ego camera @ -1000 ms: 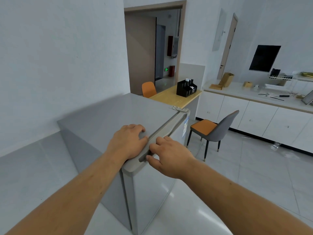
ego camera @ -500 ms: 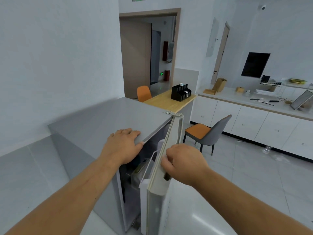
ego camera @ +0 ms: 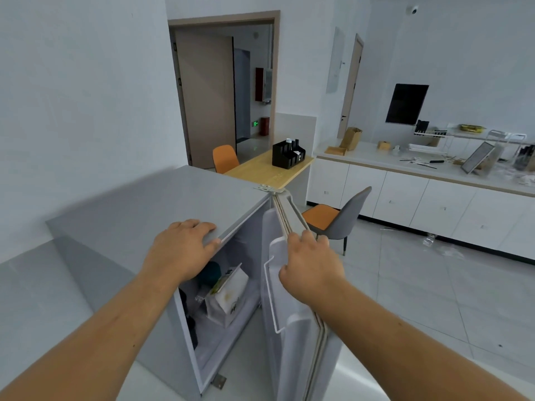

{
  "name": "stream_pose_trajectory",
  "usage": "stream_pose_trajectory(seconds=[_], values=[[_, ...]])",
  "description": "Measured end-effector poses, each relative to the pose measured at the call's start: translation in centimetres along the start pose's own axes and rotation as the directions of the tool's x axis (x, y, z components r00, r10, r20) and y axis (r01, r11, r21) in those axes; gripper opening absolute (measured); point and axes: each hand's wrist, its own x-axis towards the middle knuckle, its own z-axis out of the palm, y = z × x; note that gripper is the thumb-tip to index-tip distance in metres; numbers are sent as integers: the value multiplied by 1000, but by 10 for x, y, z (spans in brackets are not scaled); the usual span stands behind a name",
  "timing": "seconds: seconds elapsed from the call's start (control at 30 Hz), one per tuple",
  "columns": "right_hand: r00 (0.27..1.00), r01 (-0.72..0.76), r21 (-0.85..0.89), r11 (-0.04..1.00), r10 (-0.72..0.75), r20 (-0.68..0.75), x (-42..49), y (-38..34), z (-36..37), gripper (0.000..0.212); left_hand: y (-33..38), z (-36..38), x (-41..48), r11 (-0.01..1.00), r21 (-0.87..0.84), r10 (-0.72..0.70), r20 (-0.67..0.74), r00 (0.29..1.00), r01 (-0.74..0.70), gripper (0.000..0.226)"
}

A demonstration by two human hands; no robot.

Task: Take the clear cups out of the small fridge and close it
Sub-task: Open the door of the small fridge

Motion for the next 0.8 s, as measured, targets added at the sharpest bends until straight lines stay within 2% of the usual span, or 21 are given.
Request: stream_pose_trajectory(seconds=[0.13, 0.23, 0.6, 0.8], values=[[999, -40, 47, 998, 41, -6, -4, 33, 2, 37, 2, -2, -2, 1000, 2, -2, -2, 1000, 2, 51], [999, -49, 20, 999, 50, -15, -7, 58, 2, 31, 3, -3, -4, 1000, -13, -6, -8, 1000, 6, 49], [992, -124, -60, 990, 122, -43, -9, 133, 1, 35, 6, -6, -7, 1000, -31, -7, -23, 1000, 6, 50], [992, -121, -13, 993, 120, -47, -2, 163, 3, 38, 5, -6, -7, 1000, -21, -2, -30, 1000, 1, 50]])
